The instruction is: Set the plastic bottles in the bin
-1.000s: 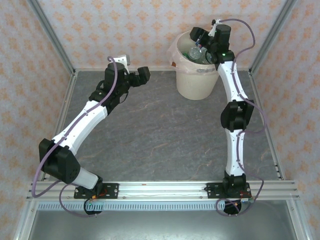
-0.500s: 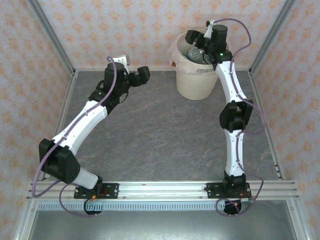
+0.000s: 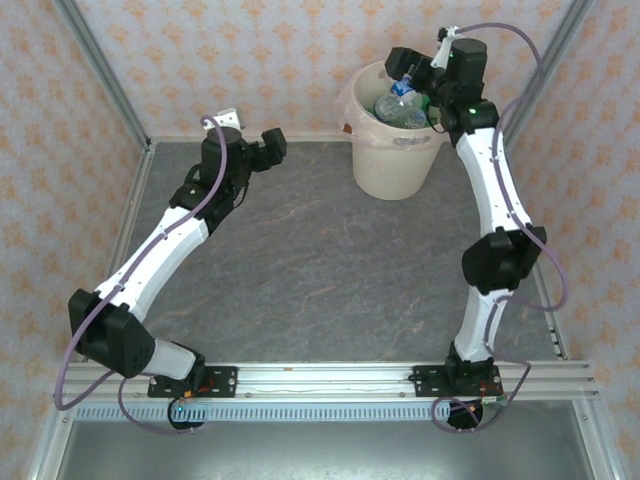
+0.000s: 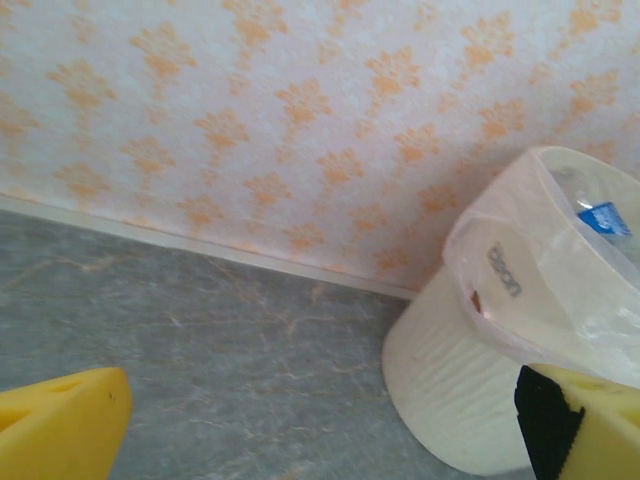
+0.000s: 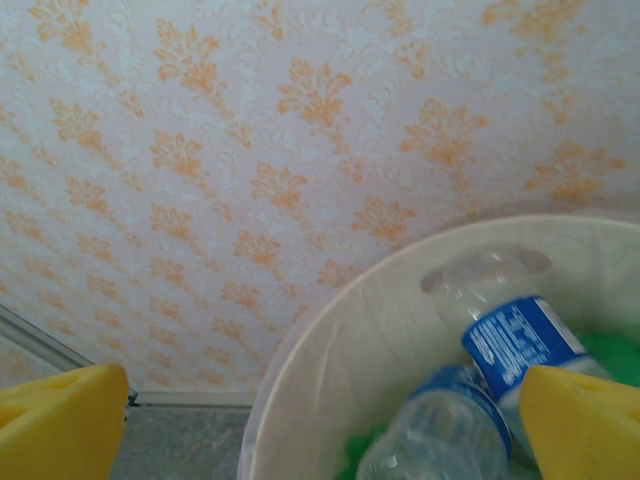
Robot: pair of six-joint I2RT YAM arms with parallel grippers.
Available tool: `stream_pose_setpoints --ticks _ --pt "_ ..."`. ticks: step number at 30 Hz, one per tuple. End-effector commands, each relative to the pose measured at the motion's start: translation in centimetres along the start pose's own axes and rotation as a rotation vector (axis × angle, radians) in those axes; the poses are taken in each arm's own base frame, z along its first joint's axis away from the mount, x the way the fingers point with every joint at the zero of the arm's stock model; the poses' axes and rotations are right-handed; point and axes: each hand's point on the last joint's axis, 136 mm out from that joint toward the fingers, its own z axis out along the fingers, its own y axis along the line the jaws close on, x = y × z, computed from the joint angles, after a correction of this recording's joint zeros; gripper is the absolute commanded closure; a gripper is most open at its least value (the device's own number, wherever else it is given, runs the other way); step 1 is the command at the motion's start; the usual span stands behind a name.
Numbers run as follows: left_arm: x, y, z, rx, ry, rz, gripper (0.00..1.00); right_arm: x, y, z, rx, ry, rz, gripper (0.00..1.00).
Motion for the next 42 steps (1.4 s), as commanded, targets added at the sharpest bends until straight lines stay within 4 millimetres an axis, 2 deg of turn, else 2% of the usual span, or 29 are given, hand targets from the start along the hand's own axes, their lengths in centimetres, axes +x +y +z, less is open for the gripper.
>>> stream_pose_setpoints --ticks 1,4,6,9,12,16,20,25,27,29,32,36,40,42 --pt "0.1 4.1 -1.2 -0.165 -0.043 0.058 0.01 0.5 -0.1 -2.8 0.021 -0.050 0.000 0.00" --pt "1.1 7.2 -2.0 -0.296 -0.057 0.084 0.01 2.4 -1.3 -5.4 0.069 -0.069 0.013 0.00" --pt "2.5 9.4 -2.5 -0.389 -0.054 0.103 0.01 4.1 -2.5 -6.9 0.109 -0.078 0.011 0.00" --pt "4.0 11.7 -3.6 -0.465 -0.056 0.121 0.01 6.3 -4.4 -9.6 0.185 -0.100 0.006 0.00" --pt "6.0 13.7 -4.6 -0.496 -0.079 0.131 0.01 9.6 -6.7 -11.8 0.261 -0.096 0.001 0.00" --pt "8.9 16.9 -6.4 -0.537 -0.155 0.168 0.01 14.3 -11.2 -14.6 0.429 -0.093 -0.032 0.00" --pt "10.9 18.9 -6.8 -0.555 -0.141 0.247 0.01 19.0 -14.5 -16.1 0.525 -0.061 -0.065 0.00" --pt "13.3 23.3 -5.9 -0.668 -0.076 0.237 0.01 25.0 -18.2 -17.1 0.589 -0.062 -0.102 0.00" --pt "14.2 25.2 -5.3 -0.696 -0.060 0.202 0.01 26.2 -19.4 -17.5 0.633 -0.063 -0.139 0.00" --pt "14.7 26.7 -4.8 -0.717 -0.057 0.172 0.01 26.2 -20.6 -17.8 0.694 -0.105 -0.126 0.00" --pt "14.9 27.6 -3.7 -0.730 -0.063 0.187 0.00 26.3 -21.0 -17.3 0.698 -0.130 -0.138 0.00" --pt "13.9 27.6 -2.2 -0.723 -0.107 0.214 0.00 25.9 -21.5 -16.6 0.702 -0.194 -0.174 0.00" --pt "12.6 26.8 -1.1 -0.648 -0.196 0.191 0.00 24.9 -21.6 -14.8 0.699 -0.213 -0.227 0.00" --pt "12.9 26.3 0.4 -0.592 -0.149 0.182 0.00 24.6 -21.7 -14.4 0.693 -0.227 -0.246 0.00"
